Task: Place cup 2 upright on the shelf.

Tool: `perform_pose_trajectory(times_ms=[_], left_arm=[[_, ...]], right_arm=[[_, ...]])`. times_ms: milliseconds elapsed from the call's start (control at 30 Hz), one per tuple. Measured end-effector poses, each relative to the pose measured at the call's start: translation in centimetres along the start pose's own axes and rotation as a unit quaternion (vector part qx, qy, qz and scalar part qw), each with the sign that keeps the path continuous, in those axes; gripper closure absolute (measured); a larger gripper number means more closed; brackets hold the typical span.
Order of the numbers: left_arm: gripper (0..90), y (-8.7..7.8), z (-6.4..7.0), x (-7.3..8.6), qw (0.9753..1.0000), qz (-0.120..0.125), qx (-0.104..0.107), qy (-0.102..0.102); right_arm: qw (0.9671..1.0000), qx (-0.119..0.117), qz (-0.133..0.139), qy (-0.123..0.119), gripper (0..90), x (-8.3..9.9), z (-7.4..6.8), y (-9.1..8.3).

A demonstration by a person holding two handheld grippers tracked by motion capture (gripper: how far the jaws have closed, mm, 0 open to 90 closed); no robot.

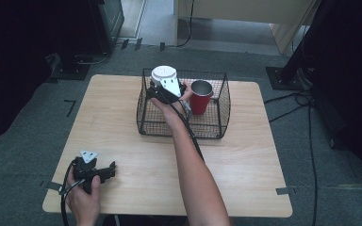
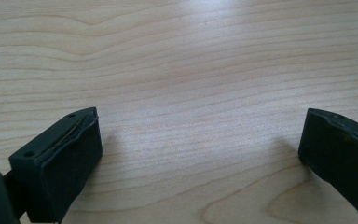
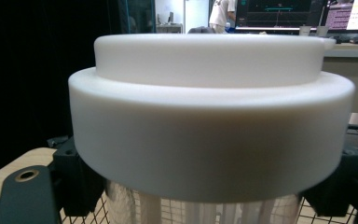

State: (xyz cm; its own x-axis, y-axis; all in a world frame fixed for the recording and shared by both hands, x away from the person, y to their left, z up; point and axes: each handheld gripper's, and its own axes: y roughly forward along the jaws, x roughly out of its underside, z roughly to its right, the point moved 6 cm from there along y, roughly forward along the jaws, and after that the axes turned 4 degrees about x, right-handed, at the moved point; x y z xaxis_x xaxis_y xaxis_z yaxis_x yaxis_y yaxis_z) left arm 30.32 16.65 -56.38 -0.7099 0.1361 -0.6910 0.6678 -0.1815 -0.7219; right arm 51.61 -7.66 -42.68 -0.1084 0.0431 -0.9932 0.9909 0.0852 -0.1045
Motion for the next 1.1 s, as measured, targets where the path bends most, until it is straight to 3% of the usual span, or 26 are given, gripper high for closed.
perform_pose_trajectory(times_ms=[933,1100], left_arm=[[0.0,0.0,0.0,0.0,1.0000,0.000,0.000,0.000],[0.0,0.0,0.0,0.0,1.0000,0.000,0.000,0.000]], right_arm=[[0.9974,-0.017,-0.066,-0.026,15.8,2.8,0.0,1.1],[0.9971,-0.017,-0.073,-0.018,15.8,2.8,0.3,1.1]])
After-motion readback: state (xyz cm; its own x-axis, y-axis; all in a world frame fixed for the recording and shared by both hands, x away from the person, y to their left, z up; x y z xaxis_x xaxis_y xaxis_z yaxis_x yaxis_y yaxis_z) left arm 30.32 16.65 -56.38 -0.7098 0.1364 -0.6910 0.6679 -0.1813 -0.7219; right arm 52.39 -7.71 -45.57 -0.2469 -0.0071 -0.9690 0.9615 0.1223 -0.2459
